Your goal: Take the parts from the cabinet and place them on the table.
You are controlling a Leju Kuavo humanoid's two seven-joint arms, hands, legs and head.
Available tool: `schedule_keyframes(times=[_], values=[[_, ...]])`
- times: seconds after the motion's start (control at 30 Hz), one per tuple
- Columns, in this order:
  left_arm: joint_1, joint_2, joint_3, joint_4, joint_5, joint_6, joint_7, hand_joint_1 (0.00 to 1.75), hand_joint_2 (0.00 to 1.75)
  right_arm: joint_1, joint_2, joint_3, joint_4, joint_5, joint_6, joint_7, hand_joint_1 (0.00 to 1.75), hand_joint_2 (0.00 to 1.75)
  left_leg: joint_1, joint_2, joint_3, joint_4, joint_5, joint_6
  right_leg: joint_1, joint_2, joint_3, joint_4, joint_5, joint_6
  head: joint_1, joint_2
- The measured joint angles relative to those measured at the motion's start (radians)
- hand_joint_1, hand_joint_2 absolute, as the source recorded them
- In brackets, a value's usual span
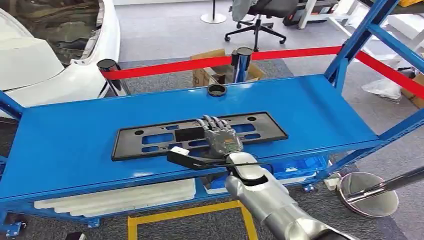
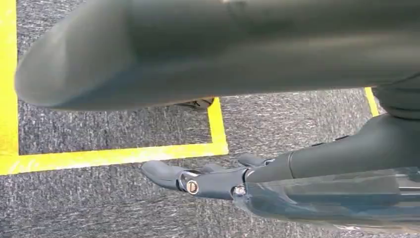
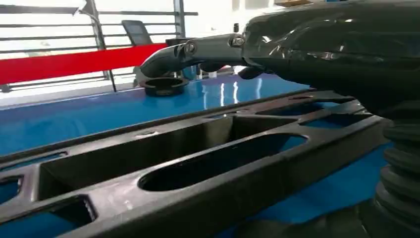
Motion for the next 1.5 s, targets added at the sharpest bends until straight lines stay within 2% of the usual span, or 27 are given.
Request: schedule_keyframes(times=[0.1, 0.13, 0.17, 0.47, 0.67, 0.9, 1.23, 1.5], values=[[0.0, 0.0, -0.002, 0.0, 0.0, 0.0, 0.0, 0.0, 0.0, -0.008, 0.002, 0.007, 0.022, 0.0, -0.005, 0.004, 0.0, 1.75, 0.0, 0.0, 0.0, 0.0, 0.0, 0.0, 0.0, 0.0, 0.0, 0.0, 0.0, 0.0, 0.0, 0.0], [0.0, 0.0, -0.002, 0.0, 0.001, 0.0, 0.0, 0.0, 0.0, -0.01, 0.002, 0.008, 0.028, -0.002, -0.006, 0.006, 0.47, 1.75, 0.0, 0.0, 0.0, 0.0, 0.0, 0.0, 0.0, 0.0, 0.0, 0.0, 0.0, 0.0, 0.0, 0.0], [0.0, 0.0, -0.003, 0.0, 0.001, 0.0, 0.0, 0.0, 0.0, -0.013, 0.002, 0.009, 0.034, -0.003, -0.006, 0.007, 1.75, 1.75, 0.0, 0.0, 0.0, 0.0, 0.0, 0.0, 0.0, 0.0, 0.0, 0.0, 0.0, 0.0, 0.0, 0.0], [0.0, -0.001, -0.021, 0.0, 0.002, -0.006, -0.002, 0.0, 0.0, -0.017, -0.005, 0.019, 0.065, 0.035, -0.055, 0.041, 1.75, 1.75, 0.0, 0.0, 0.001, 0.0, 0.0, 0.0, 0.0, 0.0, 0.0, 0.0, 0.0, 0.0, 0.0, 0.0], [0.001, -0.003, -0.028, 0.0, 0.001, -0.022, -0.028, 0.0, 0.0, 0.001, -0.019, 0.019, 0.039, 0.08, -0.096, 0.057, 1.75, 1.75, 0.0, 0.0, 0.001, 0.0, 0.0, 0.0, 0.0, 0.0, 0.0, 0.0, 0.0, 0.0, 0.0, 0.0], [0.002, -0.011, -0.051, 0.0, 0.0, -0.004, -0.061, 0.0, 0.0, 0.085, -0.06, 0.009, -0.09, 0.15, -0.105, 0.069, 1.75, 1.75, 0.0, 0.0, 0.001, 0.0, 0.0, 0.0, 0.0, 0.0, 0.0, 0.0, 0.0, 0.0, 0.0, 0.0], [0.002, -0.023, -0.071, 0.0, 0.0, 0.003, -0.052, 0.0, 0.0, 0.162, -0.081, -0.032, -0.256, 0.148, -0.111, 0.032, 1.75, 1.75, 0.0, 0.0, 0.001, 0.0, 0.0, 0.0, 0.0, 0.0, 0.0, 0.0, 0.0, 0.0, 0.0, 0.0], [0.004, -0.024, -0.077, 0.0, 0.002, -0.021, -0.075, 0.0, 0.0, 0.21, -0.094, -0.057, -0.422, 0.1, -0.127, -0.01, 1.75, 1.75, 0.0, 0.0, 0.001, 0.0, 0.0, 0.0, 0.0, 0.0, 0.0, 0.0, 0.0, 0.0, 0.0, 0.0]])
